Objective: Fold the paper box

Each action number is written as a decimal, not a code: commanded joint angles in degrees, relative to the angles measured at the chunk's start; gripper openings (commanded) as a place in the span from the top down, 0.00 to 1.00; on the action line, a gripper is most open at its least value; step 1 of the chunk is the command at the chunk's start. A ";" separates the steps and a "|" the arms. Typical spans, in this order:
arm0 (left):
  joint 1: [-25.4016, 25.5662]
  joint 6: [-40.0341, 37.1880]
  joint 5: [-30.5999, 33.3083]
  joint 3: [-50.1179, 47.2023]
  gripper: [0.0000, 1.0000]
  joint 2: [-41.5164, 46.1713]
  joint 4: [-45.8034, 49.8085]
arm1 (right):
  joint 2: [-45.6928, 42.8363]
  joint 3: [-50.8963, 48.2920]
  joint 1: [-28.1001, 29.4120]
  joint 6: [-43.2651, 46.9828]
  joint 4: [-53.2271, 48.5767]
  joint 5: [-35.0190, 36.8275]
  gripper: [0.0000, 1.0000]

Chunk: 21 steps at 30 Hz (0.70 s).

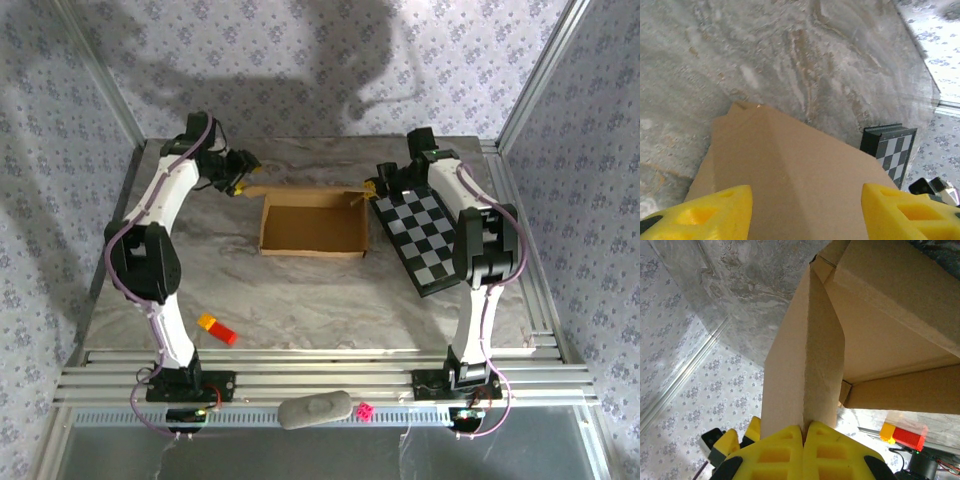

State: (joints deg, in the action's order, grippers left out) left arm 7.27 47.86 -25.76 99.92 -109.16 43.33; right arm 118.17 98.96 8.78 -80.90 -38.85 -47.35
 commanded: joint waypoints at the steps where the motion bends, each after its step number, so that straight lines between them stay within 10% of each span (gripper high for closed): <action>1: -0.68 4.29 -1.45 -3.05 0.41 3.46 -1.47 | 0.92 1.73 0.40 0.93 -0.35 -1.04 1.00; 21: 2.12 20.18 -7.29 -12.07 0.42 4.10 -19.95 | 0.79 0.67 1.28 1.49 0.92 -0.90 1.00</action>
State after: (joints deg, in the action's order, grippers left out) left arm 8.38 60.86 -30.50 88.23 -107.98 27.81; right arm 118.52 98.96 9.28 -80.88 -38.24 -46.92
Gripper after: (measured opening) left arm 0.587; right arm 0.051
